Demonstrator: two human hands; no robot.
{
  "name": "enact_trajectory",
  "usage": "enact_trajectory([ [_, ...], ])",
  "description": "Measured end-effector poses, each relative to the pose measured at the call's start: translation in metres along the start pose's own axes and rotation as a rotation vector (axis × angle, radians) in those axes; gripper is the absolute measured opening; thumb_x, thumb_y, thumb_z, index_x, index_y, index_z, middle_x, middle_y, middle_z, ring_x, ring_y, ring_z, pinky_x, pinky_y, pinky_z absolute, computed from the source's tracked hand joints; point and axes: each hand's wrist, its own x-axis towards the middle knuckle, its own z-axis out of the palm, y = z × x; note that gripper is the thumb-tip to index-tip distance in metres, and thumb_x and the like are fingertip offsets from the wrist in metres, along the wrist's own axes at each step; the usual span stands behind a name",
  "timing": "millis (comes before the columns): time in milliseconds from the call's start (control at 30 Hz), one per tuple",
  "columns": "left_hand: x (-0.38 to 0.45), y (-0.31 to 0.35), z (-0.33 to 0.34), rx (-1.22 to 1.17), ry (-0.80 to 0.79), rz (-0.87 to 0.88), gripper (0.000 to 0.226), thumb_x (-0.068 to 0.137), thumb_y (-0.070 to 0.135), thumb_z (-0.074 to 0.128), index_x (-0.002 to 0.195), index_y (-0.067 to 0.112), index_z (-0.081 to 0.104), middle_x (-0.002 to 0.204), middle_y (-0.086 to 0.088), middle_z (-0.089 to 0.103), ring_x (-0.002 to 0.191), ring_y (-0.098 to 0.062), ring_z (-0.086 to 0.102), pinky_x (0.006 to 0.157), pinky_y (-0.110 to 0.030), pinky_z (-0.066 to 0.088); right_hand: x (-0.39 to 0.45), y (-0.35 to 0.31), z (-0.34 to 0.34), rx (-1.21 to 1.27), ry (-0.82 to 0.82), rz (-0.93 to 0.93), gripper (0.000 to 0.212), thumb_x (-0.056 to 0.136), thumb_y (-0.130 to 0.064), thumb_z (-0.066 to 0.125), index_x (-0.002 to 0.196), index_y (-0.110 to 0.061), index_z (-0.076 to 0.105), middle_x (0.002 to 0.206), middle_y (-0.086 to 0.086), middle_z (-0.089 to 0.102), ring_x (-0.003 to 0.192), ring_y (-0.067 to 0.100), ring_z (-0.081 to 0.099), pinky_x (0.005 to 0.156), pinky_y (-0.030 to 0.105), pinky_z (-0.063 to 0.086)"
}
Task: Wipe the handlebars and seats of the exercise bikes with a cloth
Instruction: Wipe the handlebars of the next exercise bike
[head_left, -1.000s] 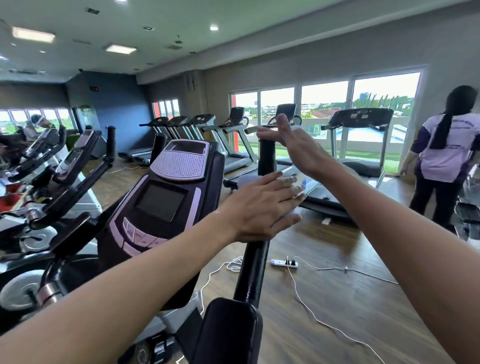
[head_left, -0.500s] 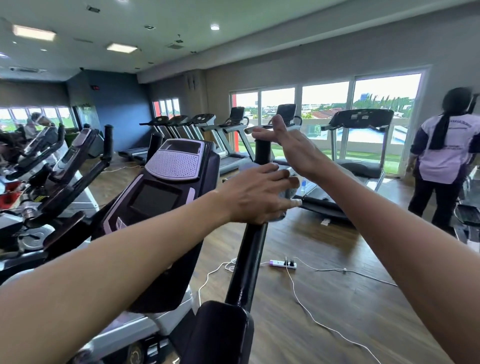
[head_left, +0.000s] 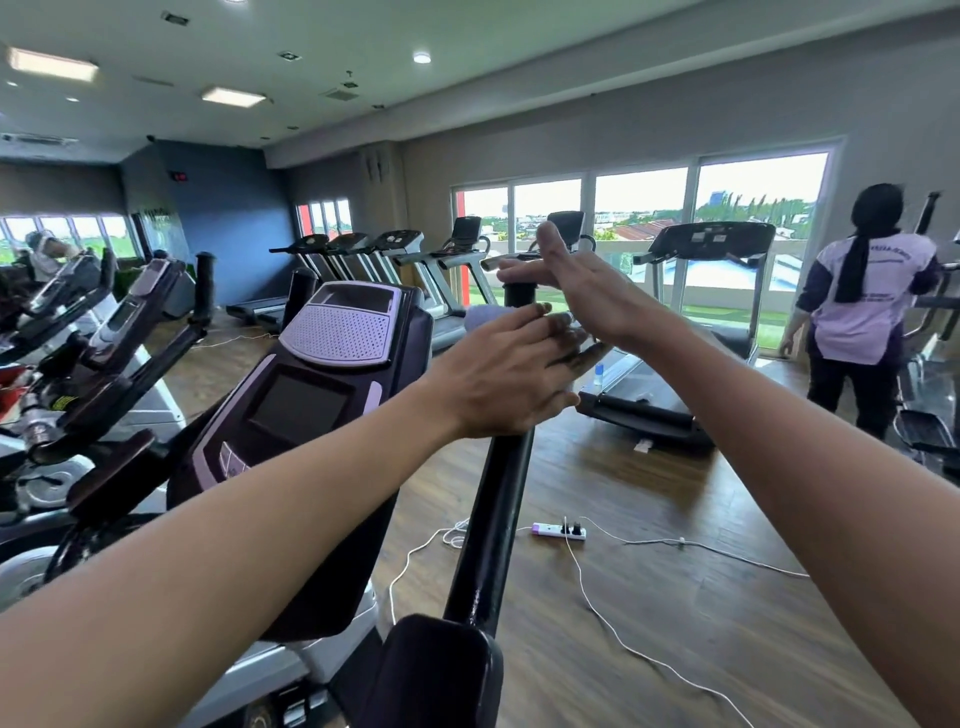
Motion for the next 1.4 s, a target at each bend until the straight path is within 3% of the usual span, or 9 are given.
enact_trajectory([
  [100,0.0,-0.006,-0.001,0.008,-0.032,0.002,0.056,0.101,0.049,0.051,0.142,0.012,0.059,0.127,-0.012,0.069,0.122,-0.035,0.059,0.117,-0.052,0.035,0.001,-0.001,0.001,-0.001,-0.015,-0.001,0.076,0.107,-0.057,0.008,0.134,-0.019,0.067,0.147,-0.008,0.057,0.134,0.004,0.044,0.102,0.025,0.019],
  [267,0.007,0.028,-0.006,-0.111,-0.023,-0.239,0.04,0.096,0.042,0.054,0.101,0.012,0.079,0.099,-0.005,0.074,0.095,-0.03,0.064,0.09,-0.042,0.05,0.001,0.003,0.003,0.025,0.0,0.001,0.075,0.107,-0.055,0.01,0.131,-0.017,0.069,0.147,-0.007,0.058,0.128,-0.002,0.042,0.095,0.011,0.022],
  [467,-0.025,0.056,-0.019,-0.453,-0.074,-0.223,0.044,0.097,0.048,0.046,0.106,0.022,0.081,0.108,0.006,0.076,0.102,-0.022,0.067,0.097,-0.036,0.05,-0.003,0.003,0.004,0.014,0.016,0.006,0.075,0.106,-0.058,0.009,0.132,-0.021,0.069,0.15,-0.004,0.054,0.134,0.003,0.038,0.106,0.03,0.015],
  [633,-0.023,0.024,-0.018,-0.408,-0.152,-0.03,0.041,0.1,0.051,0.049,0.121,0.027,0.076,0.126,0.006,0.072,0.122,-0.022,0.062,0.115,-0.043,0.037,-0.005,0.0,0.009,0.01,0.031,-0.009,0.073,0.108,-0.055,0.01,0.132,-0.02,0.069,0.152,-0.007,0.053,0.137,0.005,0.038,0.105,0.03,0.015],
  [767,-0.013,0.016,-0.016,-0.506,-0.183,-0.246,0.032,0.094,0.05,0.059,0.111,0.032,0.079,0.128,0.007,0.071,0.136,-0.021,0.052,0.125,-0.044,0.022,-0.005,0.001,0.008,0.01,0.037,-0.011,0.072,0.109,-0.053,0.01,0.132,-0.02,0.069,0.151,-0.007,0.053,0.138,0.004,0.037,0.107,0.031,0.016],
  [900,-0.039,0.053,-0.023,-0.672,-0.043,-0.415,0.026,0.089,0.045,0.065,0.095,0.026,0.081,0.118,0.007,0.074,0.12,-0.018,0.062,0.109,-0.046,0.042,-0.009,-0.001,0.01,-0.027,0.037,-0.029,0.068,0.11,-0.049,0.011,0.137,-0.018,0.065,0.154,-0.006,0.051,0.136,0.001,0.035,0.107,0.025,0.014],
  [1133,-0.082,0.097,-0.08,-0.912,-0.185,-0.461,0.03,0.092,0.053,0.06,0.089,0.035,0.083,0.106,0.024,0.074,0.113,0.0,0.06,0.104,-0.042,0.044,-0.024,-0.005,0.033,-0.167,0.027,-0.036,0.064,0.11,-0.048,0.012,0.158,-0.01,0.034,0.17,0.001,0.015,0.156,0.017,0.012,0.115,0.025,0.008],
  [1300,-0.091,0.099,-0.085,-0.822,-0.215,-0.355,0.041,0.099,0.054,0.044,0.121,0.039,0.075,0.141,0.022,0.06,0.147,-0.008,0.038,0.123,-0.039,0.025,-0.034,-0.007,0.037,-0.142,0.065,-0.023,0.068,0.109,-0.054,0.015,0.159,-0.011,0.032,0.17,0.0,0.017,0.156,0.013,0.012,0.124,0.029,0.008],
  [1400,-0.072,0.085,-0.066,-0.624,-0.258,-0.251,0.052,0.102,0.052,0.034,0.146,0.035,0.055,0.161,0.012,0.04,0.157,-0.015,0.017,0.129,-0.04,0.005,-0.04,-0.011,0.033,-0.108,0.08,-0.024,0.071,0.108,-0.056,0.015,0.154,-0.009,0.042,0.164,0.006,0.034,0.146,0.015,0.034,0.116,0.026,0.02],
])
